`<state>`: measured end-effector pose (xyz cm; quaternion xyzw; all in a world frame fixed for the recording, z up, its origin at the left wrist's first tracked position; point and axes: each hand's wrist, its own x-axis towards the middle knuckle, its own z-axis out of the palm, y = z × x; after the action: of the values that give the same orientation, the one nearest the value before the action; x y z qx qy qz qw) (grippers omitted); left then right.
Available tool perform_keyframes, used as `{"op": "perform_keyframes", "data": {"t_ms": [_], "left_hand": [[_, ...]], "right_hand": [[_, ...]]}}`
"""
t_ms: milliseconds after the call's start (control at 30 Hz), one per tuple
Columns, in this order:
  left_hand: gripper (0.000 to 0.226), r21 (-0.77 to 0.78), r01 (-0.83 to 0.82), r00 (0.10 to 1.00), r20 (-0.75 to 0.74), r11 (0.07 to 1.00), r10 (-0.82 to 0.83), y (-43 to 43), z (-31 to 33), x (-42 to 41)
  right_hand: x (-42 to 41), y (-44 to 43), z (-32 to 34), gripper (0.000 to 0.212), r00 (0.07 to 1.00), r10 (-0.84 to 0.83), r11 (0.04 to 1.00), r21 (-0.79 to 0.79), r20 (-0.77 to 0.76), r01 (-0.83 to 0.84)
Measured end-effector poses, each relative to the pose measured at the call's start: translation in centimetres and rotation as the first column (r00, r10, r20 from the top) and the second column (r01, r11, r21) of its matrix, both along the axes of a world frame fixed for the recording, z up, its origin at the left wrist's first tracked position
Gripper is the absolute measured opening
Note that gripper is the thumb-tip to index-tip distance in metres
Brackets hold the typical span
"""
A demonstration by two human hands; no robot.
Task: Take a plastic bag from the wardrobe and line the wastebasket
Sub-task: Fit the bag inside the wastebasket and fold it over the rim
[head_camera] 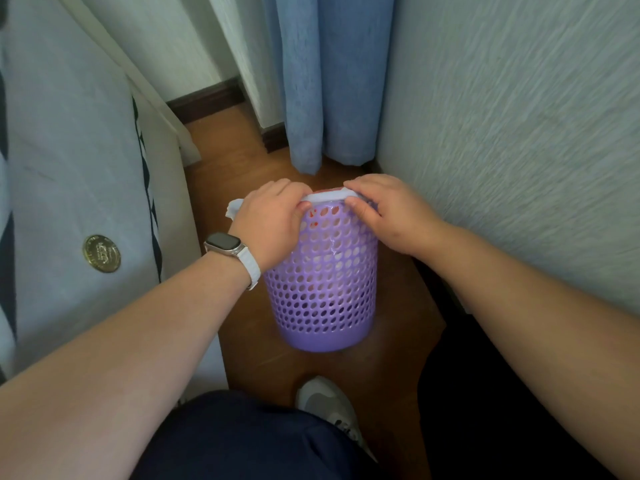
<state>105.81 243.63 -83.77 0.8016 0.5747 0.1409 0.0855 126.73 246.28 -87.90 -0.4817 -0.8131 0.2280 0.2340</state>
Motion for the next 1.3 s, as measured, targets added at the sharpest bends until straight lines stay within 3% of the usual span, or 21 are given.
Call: {"op": "perform_keyframes", "data": {"t_ms": [267,500,600,767,967,1100,1300], "left_hand": [[0.017,0.084,0.043,0.998,-0.038,0.996,-0.04,-0.3,-0.1,-0.2],[0.032,0.064,0.081,0.997,-0.015,0.995,-0.08,0.0,0.3,0.2],[0.022,0.068,0.095,0.994,-0.064,0.993,-0.091,0.0,0.1,0.0],[0.013,0.015,0.07,0.996,-0.052,0.997,-0.069,-0.3,-0.4,0.0],[0.014,-0.049,0.002,0.993,0.121,0.999,0.004,-0.1,-0.8,-0.6],[0.014,-0.05,-0.011,0.985,0.173,0.999,0.02,0.1,-1.1,-1.0],[0.027,-0.047,-0.008,0.998,0.058,0.999,0.011,-0.2,-0.6,-1.1]], "right_hand": [[-0.3,-0.3,0.2,0.026,0.997,-0.073,0.994,0.081,0.026,0.071],[-2.1,-1.6,0.2,0.031,0.997,-0.022,0.985,0.174,0.071,0.009],[-2.6,-1.9,0.3,0.035,0.997,0.003,0.984,0.179,0.081,-0.017],[-2.9,-2.4,0.6,0.017,0.994,-0.021,0.98,0.198,0.104,0.0],[-1.5,-1.3,0.7,0.038,0.996,-0.059,0.978,0.202,0.073,0.043],[-0.3,-0.5,0.0,0.037,0.996,-0.082,0.982,0.165,-0.037,0.087],[-1.3,-0.9,0.0,0.03,0.983,-0.151,0.95,0.261,-0.102,0.173]]}}
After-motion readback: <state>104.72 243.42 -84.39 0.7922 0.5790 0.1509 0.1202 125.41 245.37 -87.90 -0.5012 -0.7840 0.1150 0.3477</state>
